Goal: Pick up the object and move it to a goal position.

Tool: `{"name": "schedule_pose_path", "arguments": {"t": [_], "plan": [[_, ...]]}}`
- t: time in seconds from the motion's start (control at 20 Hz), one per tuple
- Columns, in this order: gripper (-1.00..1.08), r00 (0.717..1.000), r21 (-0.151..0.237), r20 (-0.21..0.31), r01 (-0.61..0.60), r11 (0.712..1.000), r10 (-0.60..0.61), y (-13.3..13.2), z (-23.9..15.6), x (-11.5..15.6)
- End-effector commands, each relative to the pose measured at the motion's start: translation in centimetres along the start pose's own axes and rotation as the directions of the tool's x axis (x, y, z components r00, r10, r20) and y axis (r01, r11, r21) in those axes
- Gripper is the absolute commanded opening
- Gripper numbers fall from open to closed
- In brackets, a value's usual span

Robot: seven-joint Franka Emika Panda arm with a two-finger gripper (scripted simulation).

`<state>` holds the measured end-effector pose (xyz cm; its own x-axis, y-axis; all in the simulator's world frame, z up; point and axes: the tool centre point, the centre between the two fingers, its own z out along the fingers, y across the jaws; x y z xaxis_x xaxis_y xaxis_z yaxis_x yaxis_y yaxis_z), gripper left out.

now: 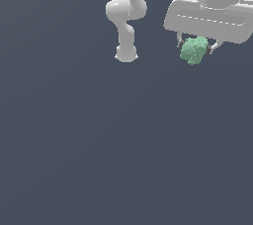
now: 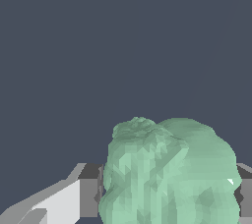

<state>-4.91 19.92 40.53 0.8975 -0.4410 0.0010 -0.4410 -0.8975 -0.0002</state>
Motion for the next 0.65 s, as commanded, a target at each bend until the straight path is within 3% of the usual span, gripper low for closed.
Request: {"name": "schedule_pose_path", "arguments": {"t": [0.0, 0.6], "plan": [[-1.0, 1.0, -0.001, 0.001, -0.001, 1.0, 0.001, -0.7, -0.9, -0.3], [-1.0, 1.0, 0.0, 0.001, -0.001, 1.0, 0.001, -1.8, -2.2, -0.6]]}}
